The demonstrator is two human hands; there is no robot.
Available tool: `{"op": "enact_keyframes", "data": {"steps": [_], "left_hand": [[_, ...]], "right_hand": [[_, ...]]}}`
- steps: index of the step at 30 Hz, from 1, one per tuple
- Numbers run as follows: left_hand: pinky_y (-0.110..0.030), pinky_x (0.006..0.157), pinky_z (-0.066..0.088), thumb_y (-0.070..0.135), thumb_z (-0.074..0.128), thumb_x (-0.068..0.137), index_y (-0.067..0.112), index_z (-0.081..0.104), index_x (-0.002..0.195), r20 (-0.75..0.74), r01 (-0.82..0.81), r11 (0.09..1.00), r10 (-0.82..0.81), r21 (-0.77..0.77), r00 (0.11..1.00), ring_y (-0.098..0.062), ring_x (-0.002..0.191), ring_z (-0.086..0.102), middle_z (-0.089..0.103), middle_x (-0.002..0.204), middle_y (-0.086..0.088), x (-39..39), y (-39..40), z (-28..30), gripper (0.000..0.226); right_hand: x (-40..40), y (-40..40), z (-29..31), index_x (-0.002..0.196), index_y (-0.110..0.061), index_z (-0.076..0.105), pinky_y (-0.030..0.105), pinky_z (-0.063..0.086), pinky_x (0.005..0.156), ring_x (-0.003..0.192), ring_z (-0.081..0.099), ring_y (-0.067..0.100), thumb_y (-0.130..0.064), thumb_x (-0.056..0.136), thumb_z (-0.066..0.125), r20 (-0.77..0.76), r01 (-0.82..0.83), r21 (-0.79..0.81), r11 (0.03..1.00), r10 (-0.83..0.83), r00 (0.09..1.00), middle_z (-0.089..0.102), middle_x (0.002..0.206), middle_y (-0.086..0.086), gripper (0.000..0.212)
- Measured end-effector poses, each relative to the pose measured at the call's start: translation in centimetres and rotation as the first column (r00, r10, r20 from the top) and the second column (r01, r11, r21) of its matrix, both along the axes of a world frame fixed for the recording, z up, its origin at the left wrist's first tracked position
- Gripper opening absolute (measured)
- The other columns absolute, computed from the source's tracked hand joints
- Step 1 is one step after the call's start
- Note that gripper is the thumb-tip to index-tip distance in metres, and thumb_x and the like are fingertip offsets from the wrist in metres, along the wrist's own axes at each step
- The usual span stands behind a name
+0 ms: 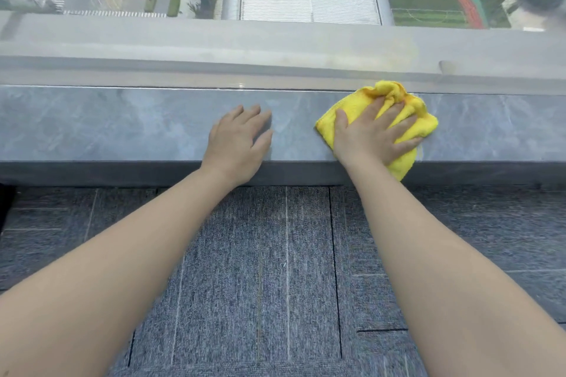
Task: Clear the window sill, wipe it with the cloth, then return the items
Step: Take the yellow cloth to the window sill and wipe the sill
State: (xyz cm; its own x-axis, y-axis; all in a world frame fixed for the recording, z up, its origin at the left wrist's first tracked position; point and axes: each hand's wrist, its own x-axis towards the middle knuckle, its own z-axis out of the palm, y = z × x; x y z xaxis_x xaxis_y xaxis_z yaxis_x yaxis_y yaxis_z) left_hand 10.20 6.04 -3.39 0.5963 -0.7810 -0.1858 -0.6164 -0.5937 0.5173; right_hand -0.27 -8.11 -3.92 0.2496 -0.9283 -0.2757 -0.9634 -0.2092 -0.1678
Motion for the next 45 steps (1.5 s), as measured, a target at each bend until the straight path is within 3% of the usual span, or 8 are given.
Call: {"op": "enact_keyframes", "data": {"steps": [5, 12, 16, 22, 29, 35, 39, 45], "left_hand": [[-0.032, 0.114, 0.013, 0.037, 0.022, 0.076, 0.015, 0.031, 0.136, -0.08, -0.034, 0.998, 0.029, -0.051, 0.996, -0.022, 0.14, 0.021, 0.031, 0.15, -0.008, 0.4, 0.2, 0.6, 0.065], [-0.041, 0.115, 0.019, 0.04, 0.024, 0.077, 0.012, 0.036, 0.134, -0.009, -0.027, 0.998, 0.026, -0.056, 1.0, -0.028, 0.138, 0.026, 0.034, 0.148, -0.012, -0.5, -0.9, 0.8, 0.065], [-0.039, 0.115, 0.012, 0.039, 0.028, 0.086, 0.015, 0.032, 0.136, -0.003, 0.073, 0.997, -0.073, -0.023, 0.997, -0.026, 0.141, 0.017, 0.027, 0.151, -0.009, -2.8, -2.7, 1.1, 0.056], [-0.038, 0.116, 0.011, 0.043, 0.021, 0.08, 0.018, 0.032, 0.136, -0.01, 0.17, 0.985, -0.17, 0.005, 0.985, -0.024, 0.142, 0.015, 0.026, 0.152, -0.005, -5.0, -5.9, 0.6, 0.062], [-0.037, 0.115, 0.012, 0.043, 0.018, 0.076, 0.02, 0.034, 0.135, 0.032, 0.169, 0.985, -0.171, 0.045, 0.985, -0.024, 0.141, 0.018, 0.028, 0.151, -0.003, -5.2, -7.4, 0.6, 0.065], [-0.036, 0.115, 0.015, 0.043, 0.019, 0.077, 0.018, 0.037, 0.133, 0.006, 0.107, 0.993, -0.108, 0.058, 0.994, -0.025, 0.139, 0.023, 0.033, 0.149, -0.004, -5.3, -8.0, 1.1, 0.064], [-0.035, 0.108, 0.022, 0.049, 0.016, 0.074, 0.011, 0.047, 0.125, 0.008, 0.096, 0.994, -0.097, 0.057, 0.995, -0.027, 0.131, 0.034, 0.044, 0.14, -0.013, -6.1, -8.8, 2.4, 0.071], [-0.038, 0.116, 0.014, 0.041, 0.026, 0.086, 0.014, 0.033, 0.135, -0.046, 0.104, 0.98, -0.098, 0.168, 0.994, -0.026, 0.14, 0.021, 0.029, 0.15, -0.011, -7.9, -9.9, 3.6, 0.056]], "right_hand": [[1.2, 1.1, -0.1, 0.147, -0.011, 0.008, 0.059, -0.002, 0.113, 0.145, -0.007, 0.038, -0.048, 0.094, 0.026, 0.0, -0.207, -0.054, 0.977, 0.208, 0.978, 0.001, 0.158, 0.014, 0.068], [-3.8, 1.3, 0.0, 0.147, -0.032, 0.014, 0.042, 0.001, 0.117, 0.147, 0.0, 0.02, -0.05, 0.092, 0.011, 0.021, -0.692, -0.083, 0.717, 0.696, 0.718, 0.008, 0.159, -0.005, 0.058], [-7.6, -0.4, -0.1, 0.146, -0.033, 0.013, 0.041, -0.001, 0.117, 0.147, 0.001, 0.019, -0.057, 0.068, -0.01, 0.013, -0.632, -0.071, 0.772, 0.634, 0.773, 0.008, 0.159, -0.006, 0.085], [-10.7, -5.1, -0.1, 0.148, -0.021, 0.006, 0.052, -0.006, 0.115, 0.146, -0.004, 0.029, -0.053, 0.093, 0.026, -0.044, -0.201, -0.071, 0.977, 0.198, 0.979, 0.002, 0.159, 0.007, 0.067], [-6.7, -7.5, 0.1, 0.148, -0.01, -0.002, 0.061, -0.008, 0.112, 0.143, -0.012, 0.04, -0.056, 0.091, 0.026, -0.023, 0.133, 0.009, 0.991, -0.133, 0.991, -0.007, 0.158, 0.016, 0.078], [-6.3, -6.8, 0.0, 0.148, -0.011, 0.006, 0.06, -0.005, 0.112, 0.144, -0.007, 0.039, -0.052, 0.093, 0.027, -0.024, -0.214, -0.064, 0.975, 0.213, 0.977, 0.004, 0.158, 0.015, 0.072], [-9.9, -7.4, 0.6, 0.147, -0.029, 0.007, 0.052, -0.003, 0.116, 0.147, -0.005, 0.027, -0.046, 0.095, 0.024, -0.007, -0.588, -0.048, 0.808, 0.588, 0.809, 0.002, 0.16, -0.001, 0.057], [-15.0, -10.6, 1.6, 0.147, -0.03, 0.0, 0.047, -0.004, 0.117, 0.147, -0.008, 0.023, -0.045, 0.096, 0.021, -0.087, -0.53, 0.086, 0.843, 0.537, 0.839, -0.005, 0.16, -0.002, 0.058]]}}
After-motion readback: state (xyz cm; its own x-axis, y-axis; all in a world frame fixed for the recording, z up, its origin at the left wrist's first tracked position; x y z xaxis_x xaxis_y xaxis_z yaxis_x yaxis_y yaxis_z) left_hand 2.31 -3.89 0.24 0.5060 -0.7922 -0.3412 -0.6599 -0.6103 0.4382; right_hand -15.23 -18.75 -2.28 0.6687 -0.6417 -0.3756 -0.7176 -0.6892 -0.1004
